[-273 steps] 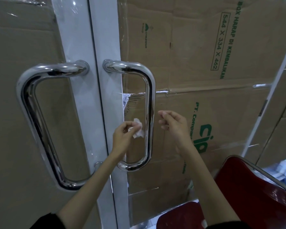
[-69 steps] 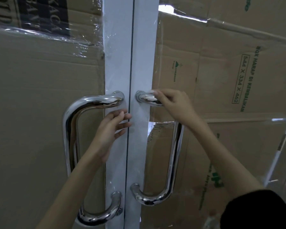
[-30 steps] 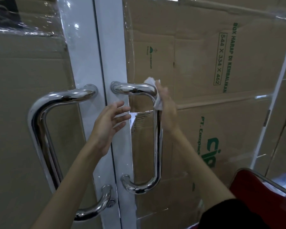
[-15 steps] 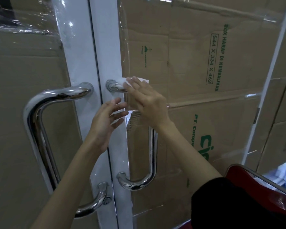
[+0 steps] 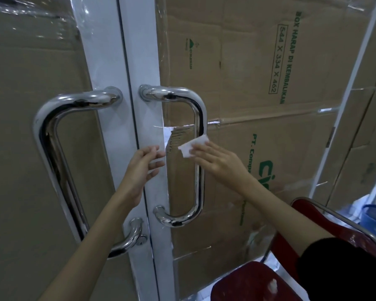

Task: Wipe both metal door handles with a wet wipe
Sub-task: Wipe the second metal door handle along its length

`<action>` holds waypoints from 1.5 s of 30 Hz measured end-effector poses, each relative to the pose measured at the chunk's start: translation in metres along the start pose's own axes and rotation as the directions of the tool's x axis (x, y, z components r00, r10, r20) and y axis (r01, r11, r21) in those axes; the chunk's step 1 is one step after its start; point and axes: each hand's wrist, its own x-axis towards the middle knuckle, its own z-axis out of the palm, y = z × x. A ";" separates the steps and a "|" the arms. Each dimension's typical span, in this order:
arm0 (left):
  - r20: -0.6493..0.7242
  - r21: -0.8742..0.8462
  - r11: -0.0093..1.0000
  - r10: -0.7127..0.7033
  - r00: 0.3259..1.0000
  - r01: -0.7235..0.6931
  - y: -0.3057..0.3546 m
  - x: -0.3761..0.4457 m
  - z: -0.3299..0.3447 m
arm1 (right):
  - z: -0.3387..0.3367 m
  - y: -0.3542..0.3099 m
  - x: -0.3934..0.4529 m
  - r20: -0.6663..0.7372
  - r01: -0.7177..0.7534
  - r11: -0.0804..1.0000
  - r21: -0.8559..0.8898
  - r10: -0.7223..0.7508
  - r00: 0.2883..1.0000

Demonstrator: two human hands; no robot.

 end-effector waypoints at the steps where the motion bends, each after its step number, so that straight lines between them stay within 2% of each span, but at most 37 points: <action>1: 0.001 0.001 1.000 -0.015 1.000 0.015 -0.005 0.000 0.000 | -0.002 0.003 0.001 -0.044 -0.069 0.997 0.024 0.070 0.997; 3: 0.010 -0.005 0.999 -0.035 0.999 0.035 -0.012 0.000 0.002 | 0.000 -0.005 0.002 -0.091 -0.201 0.978 0.055 0.205 0.974; 7: 0.037 -0.008 0.998 -0.057 0.998 0.058 -0.021 0.000 0.018 | 0.018 -0.045 -0.018 -0.074 -0.275 0.951 0.142 0.287 0.955; 8: 0.049 0.004 0.998 -0.058 0.997 0.058 -0.024 0.000 0.021 | 0.019 -0.053 -0.024 -0.086 -0.359 0.910 0.208 0.383 0.920; 9: 0.065 0.016 0.998 -0.057 0.996 0.057 -0.027 0.000 0.024 | 0.018 -0.060 -0.026 -0.088 -0.499 0.804 0.322 0.551 0.830; 10: 0.082 0.027 0.998 -0.060 0.995 0.058 -0.030 0.000 0.027 | 0.013 -0.065 -0.022 -0.051 -0.645 0.595 0.479 0.752 0.657; 11: 0.095 0.037 0.997 -0.064 0.993 0.061 -0.033 0.000 0.029 | 0.007 -0.066 -0.012 0.057 -0.704 0.278 0.654 0.910 0.412; 12: 0.103 0.045 0.997 -0.069 0.992 0.065 -0.035 0.000 0.030 | -0.002 -0.063 0.003 0.236 -0.646 -0.031 0.763 0.943 0.234; 13: 0.106 0.046 0.997 -0.072 0.992 0.068 -0.038 0.001 0.031 | -0.009 -0.057 0.017 0.391 -0.542 -0.247 0.804 0.905 0.168; 14: 0.107 0.045 0.997 -0.075 0.992 0.070 -0.039 0.002 0.032 | -0.012 -0.046 0.026 0.472 -0.463 -0.352 0.813 0.864 0.173; 17: 0.109 0.030 0.996 -0.083 0.991 0.080 -0.042 0.006 0.037 | -0.017 -0.021 0.033 0.580 -0.339 -0.489 0.804 0.773 0.259; 19: 0.115 0.008 0.996 -0.094 0.989 0.094 -0.042 0.008 0.040 | -0.005 -0.026 0.020 0.699 -0.369 -0.602 0.708 0.673 0.244; 21: 0.122 -0.008 0.994 -0.106 0.987 0.108 -0.044 0.011 0.042 | 0.012 -0.048 0.001 0.823 -0.451 -0.702 0.551 0.547 0.155; 23: 0.127 -0.015 0.992 -0.124 0.984 0.127 -0.045 0.013 0.044 | 0.021 -0.066 -0.008 0.913 -0.485 -0.794 0.365 0.407 0.020; 24: 0.133 -0.006 0.992 -0.128 0.983 0.130 -0.045 0.014 0.044 | 0.018 -0.068 -0.006 0.931 -0.484 -0.818 0.312 0.364 -0.016; 26: 0.157 0.031 0.993 -0.114 0.981 0.110 -0.045 0.019 0.045 | -0.001 -0.060 0.005 0.936 -0.514 -0.802 0.303 0.353 0.001; 27: 0.177 0.049 0.994 -0.100 0.979 0.093 -0.044 0.021 0.046 | -0.012 -0.052 0.015 0.915 -0.551 -0.760 0.346 0.404 0.018; 29: 0.207 0.070 0.996 -0.071 0.976 0.057 -0.042 0.024 0.046 | -0.027 -0.037 0.030 0.811 -0.591 -0.634 0.500 0.581 0.063; 32: 0.213 -0.018 0.998 -0.056 0.975 0.061 -0.046 0.025 0.044 | -0.042 -0.036 0.041 0.543 -0.557 -0.424 0.714 0.838 0.058; 34: 0.286 -0.166 0.977 -0.085 0.954 0.137 -0.051 0.019 0.043 | -0.047 -0.052 0.039 0.387 -0.637 -0.244 0.731 0.917 0.093; 35: 0.325 -0.212 0.962 -0.098 0.941 0.174 -0.054 0.016 0.041 | -0.045 -0.063 0.037 0.372 -0.674 -0.194 0.713 0.919 0.128; 38: 0.376 -0.248 0.943 -0.119 0.919 0.223 -0.068 0.007 0.035 | -0.034 -0.100 0.027 0.413 -0.729 -0.161 0.666 0.893 0.180; 40: 0.344 -0.229 0.944 -0.149 0.927 0.237 -0.079 0.005 0.029 | -0.029 -0.114 0.022 0.445 -0.741 -0.183 0.646 0.879 0.171; 43: 0.180 -0.233 0.950 -0.166 0.970 0.206 -0.095 0.005 0.021 | -0.025 -0.117 0.019 0.538 -0.747 -0.250 0.617 0.826 0.168; 45: 0.024 -0.201 0.967 -0.152 0.988 0.154 -0.104 0.012 0.017 | -0.025 -0.112 0.014 0.544 -0.751 -0.272 0.602 0.828 0.135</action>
